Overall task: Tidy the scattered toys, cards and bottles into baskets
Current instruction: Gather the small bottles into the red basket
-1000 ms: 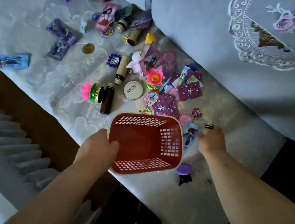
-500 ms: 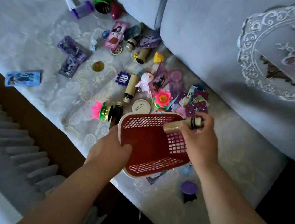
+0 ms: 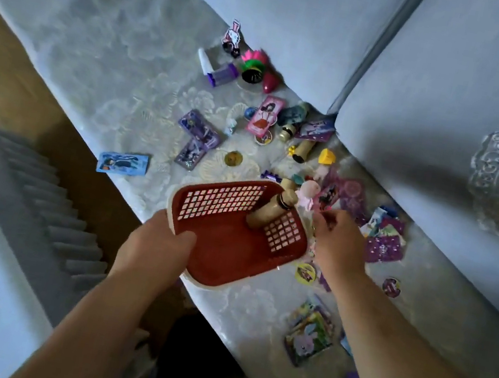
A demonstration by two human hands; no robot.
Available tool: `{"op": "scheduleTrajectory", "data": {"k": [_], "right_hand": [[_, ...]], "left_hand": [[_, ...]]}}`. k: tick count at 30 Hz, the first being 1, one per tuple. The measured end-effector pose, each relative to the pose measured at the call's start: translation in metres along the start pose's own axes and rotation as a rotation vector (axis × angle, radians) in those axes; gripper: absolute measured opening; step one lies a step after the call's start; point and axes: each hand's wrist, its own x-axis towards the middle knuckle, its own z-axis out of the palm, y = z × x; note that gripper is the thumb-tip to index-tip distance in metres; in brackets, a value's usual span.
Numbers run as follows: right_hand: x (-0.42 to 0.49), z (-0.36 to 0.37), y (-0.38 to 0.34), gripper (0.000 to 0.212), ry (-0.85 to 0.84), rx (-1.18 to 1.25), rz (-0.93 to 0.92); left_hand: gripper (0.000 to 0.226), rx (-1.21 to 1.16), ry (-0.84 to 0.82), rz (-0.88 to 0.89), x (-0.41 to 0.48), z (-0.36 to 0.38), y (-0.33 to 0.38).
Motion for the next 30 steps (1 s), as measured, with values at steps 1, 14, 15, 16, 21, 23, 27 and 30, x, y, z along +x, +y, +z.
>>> {"op": "scheduleTrajectory", "data": {"k": [1,14,15,16,21,23,27,30], "right_hand": [[0.007,0.01,-0.006,0.029,-0.048,-0.054,-0.003],[0.065,0.137,-0.042,0.065,0.011,-0.154,0.408],[0.067,0.138,-0.044,0.067,0.023,-0.12,0.431],[0.07,0.14,-0.048,0.068,0.012,-0.098,0.466],[0.068,0.136,-0.078,0.038,0.17,0.07,0.4],[0.059,0.128,-0.093,0.039,0.289,0.223,0.244],[0.058,0.109,-0.116,0.041,-0.015,0.182,-0.072],[0.066,0.11,-0.125,0.043,-0.236,-0.175,-0.233]], "left_hand": [[0.051,-0.004,0.018,0.0,0.01,-0.009,0.0],[0.047,0.085,-0.02,0.025,0.167,-0.076,0.004],[0.043,0.091,-0.03,0.028,0.174,-0.077,0.004],[0.037,0.1,-0.041,0.025,0.18,-0.079,0.002],[0.028,0.171,-0.065,0.041,0.193,-0.089,0.004],[0.029,0.194,-0.067,0.063,0.194,-0.091,0.007],[0.029,0.198,-0.084,0.065,0.192,-0.094,0.015],[0.027,0.183,-0.102,0.06,0.191,-0.094,0.017]]}}
